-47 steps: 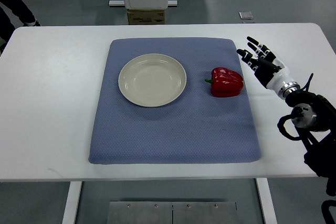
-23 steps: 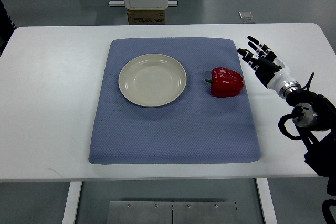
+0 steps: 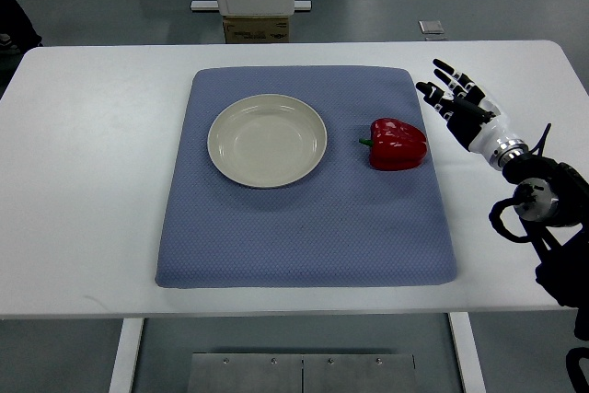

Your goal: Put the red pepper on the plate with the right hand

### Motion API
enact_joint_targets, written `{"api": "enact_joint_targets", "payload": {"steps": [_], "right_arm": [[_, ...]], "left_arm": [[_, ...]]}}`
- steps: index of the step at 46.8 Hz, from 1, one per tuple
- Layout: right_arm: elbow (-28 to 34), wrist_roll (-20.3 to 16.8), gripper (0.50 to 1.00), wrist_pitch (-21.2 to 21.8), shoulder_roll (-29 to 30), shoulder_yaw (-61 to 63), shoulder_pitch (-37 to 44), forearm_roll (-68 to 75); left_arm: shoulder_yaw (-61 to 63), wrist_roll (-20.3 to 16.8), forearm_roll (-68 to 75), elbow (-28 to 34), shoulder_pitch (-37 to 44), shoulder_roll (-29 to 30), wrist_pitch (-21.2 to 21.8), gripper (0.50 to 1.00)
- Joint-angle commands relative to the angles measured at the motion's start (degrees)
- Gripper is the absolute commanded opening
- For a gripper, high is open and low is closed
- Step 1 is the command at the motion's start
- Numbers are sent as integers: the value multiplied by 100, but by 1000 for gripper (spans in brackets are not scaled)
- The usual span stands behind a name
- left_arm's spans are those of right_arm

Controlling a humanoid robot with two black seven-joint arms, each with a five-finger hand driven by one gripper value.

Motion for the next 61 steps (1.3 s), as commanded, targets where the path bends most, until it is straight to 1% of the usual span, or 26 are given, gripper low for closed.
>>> {"api": "enact_joint_targets", "payload": {"steps": [1,16,52,61], "right_arm": [[-9,5,1000,-6,-14,9,8,0],[-18,5,1000,-6,-49,9,17,0],[-35,-3,1000,-15,-347,0,113,0],[-53,-3,1000,-24,-321,0,87,0]], "left_arm": [[0,0,0,2,0,0,-1,1000],[0,0,0,2,0,0,-1,1000],[-8,0,0,2,0,0,-1,1000],[-8,0,0,2,0,0,-1,1000]]}}
